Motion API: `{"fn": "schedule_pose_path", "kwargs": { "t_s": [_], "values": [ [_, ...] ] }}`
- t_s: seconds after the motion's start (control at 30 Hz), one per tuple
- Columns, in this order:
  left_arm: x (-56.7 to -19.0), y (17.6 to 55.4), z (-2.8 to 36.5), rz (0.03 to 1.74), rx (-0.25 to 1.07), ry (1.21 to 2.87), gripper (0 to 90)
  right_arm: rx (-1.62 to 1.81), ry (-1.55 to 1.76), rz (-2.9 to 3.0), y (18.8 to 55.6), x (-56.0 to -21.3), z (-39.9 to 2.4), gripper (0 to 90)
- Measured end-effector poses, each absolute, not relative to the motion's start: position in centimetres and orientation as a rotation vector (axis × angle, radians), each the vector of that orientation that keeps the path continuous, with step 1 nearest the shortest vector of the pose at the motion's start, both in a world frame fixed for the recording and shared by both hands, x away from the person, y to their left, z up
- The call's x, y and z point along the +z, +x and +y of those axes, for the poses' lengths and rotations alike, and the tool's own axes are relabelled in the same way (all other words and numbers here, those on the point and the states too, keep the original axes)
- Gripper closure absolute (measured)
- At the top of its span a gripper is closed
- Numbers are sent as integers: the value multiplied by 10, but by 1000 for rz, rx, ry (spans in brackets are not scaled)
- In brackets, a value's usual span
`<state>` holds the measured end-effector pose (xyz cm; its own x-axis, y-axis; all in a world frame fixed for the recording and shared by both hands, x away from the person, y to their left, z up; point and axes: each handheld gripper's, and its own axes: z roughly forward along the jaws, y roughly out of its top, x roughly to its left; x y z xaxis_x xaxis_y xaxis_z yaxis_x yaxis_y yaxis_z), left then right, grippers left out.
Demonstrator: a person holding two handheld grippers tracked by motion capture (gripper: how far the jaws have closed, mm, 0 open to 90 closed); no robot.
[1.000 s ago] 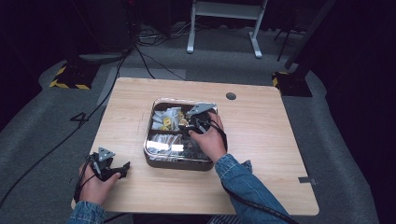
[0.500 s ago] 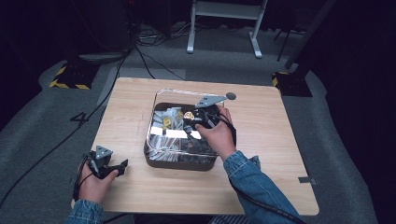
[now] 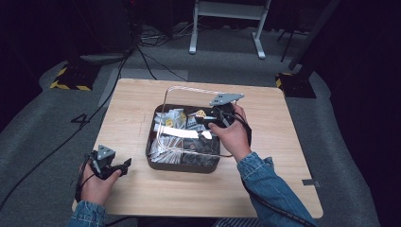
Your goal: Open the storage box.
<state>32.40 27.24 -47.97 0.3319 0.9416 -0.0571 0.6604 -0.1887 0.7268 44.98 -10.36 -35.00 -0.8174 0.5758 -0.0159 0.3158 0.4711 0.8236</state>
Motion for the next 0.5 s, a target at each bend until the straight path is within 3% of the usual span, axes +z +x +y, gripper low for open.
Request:
{"fn": "schedule_pose_path", "kwargs": {
  "t_s": [0.5],
  "values": [
    [-466,333,257,1336,520,1900,331,1259,845,2359,444,-337,-165,590]
  ]
}}
